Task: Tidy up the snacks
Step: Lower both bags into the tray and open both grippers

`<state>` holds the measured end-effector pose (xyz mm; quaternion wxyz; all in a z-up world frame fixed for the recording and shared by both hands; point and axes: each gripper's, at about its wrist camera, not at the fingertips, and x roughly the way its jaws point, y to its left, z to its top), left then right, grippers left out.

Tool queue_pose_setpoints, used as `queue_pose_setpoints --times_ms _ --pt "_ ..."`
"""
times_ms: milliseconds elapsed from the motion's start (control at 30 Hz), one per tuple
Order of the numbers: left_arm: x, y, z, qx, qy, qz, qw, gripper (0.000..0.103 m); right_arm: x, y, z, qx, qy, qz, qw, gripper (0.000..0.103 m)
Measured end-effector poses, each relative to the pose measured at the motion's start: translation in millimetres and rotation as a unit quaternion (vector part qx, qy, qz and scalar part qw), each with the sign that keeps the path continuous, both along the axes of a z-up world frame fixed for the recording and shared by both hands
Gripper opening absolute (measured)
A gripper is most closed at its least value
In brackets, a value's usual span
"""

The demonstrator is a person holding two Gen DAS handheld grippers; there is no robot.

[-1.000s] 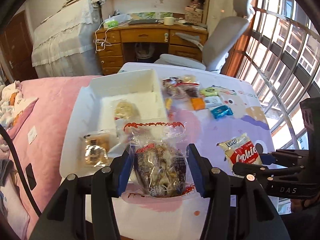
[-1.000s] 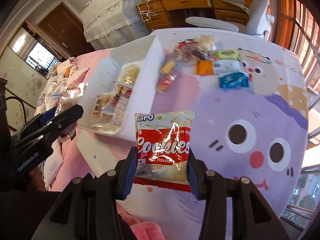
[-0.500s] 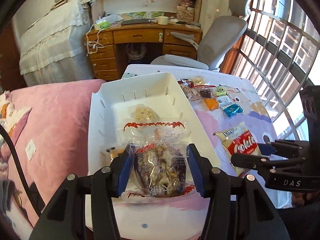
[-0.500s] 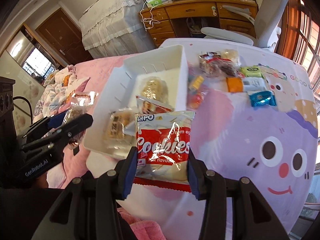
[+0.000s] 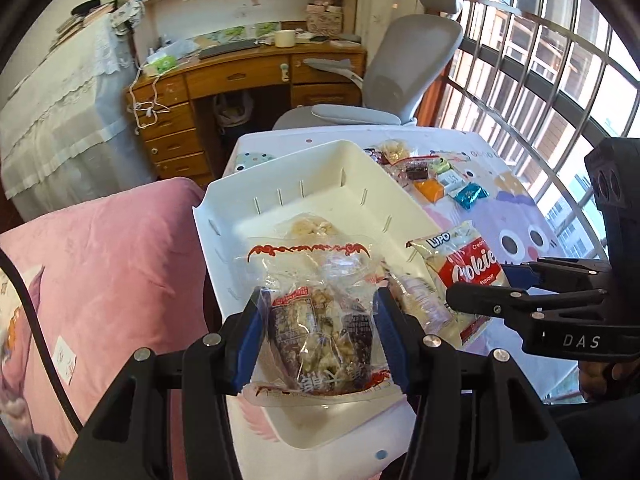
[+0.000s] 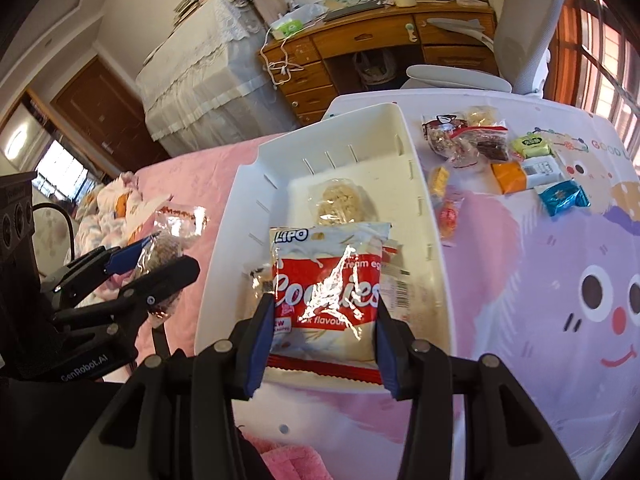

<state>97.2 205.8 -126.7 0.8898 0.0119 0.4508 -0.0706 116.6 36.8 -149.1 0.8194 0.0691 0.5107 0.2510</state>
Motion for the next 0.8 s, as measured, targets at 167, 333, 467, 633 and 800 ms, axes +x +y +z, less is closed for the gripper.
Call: queue_pose_setpoints --times_ms 167,333,467,633,800 --pt "11 12 -5 -0.008 0.007 -0.018 0.9998 0.058 4 10 -4 -0.003 0.007 -0.030 1.000 0.048" --pt "19 12 -13 -0.013 0.023 -0.039 0.9989 0.072 3 3 -8 -0.003 0.017 -0.067 0.998 0.049" --pt "19 6 -14 -0.015 0.024 -0.053 0.9982 0.080 -1 -9 -12 -0.010 0.029 -0.099 0.995 0.050" --pt "24 -5 -20 -0.025 0.042 -0.064 0.9968 0.083 -10 -27 -15 -0.017 0.046 -0.134 0.990 0.050" --pt "31 -23 -21 -0.031 0.062 -0.077 0.9946 0.083 -23 -50 -16 -0.021 0.064 -0.169 0.983 0.050"
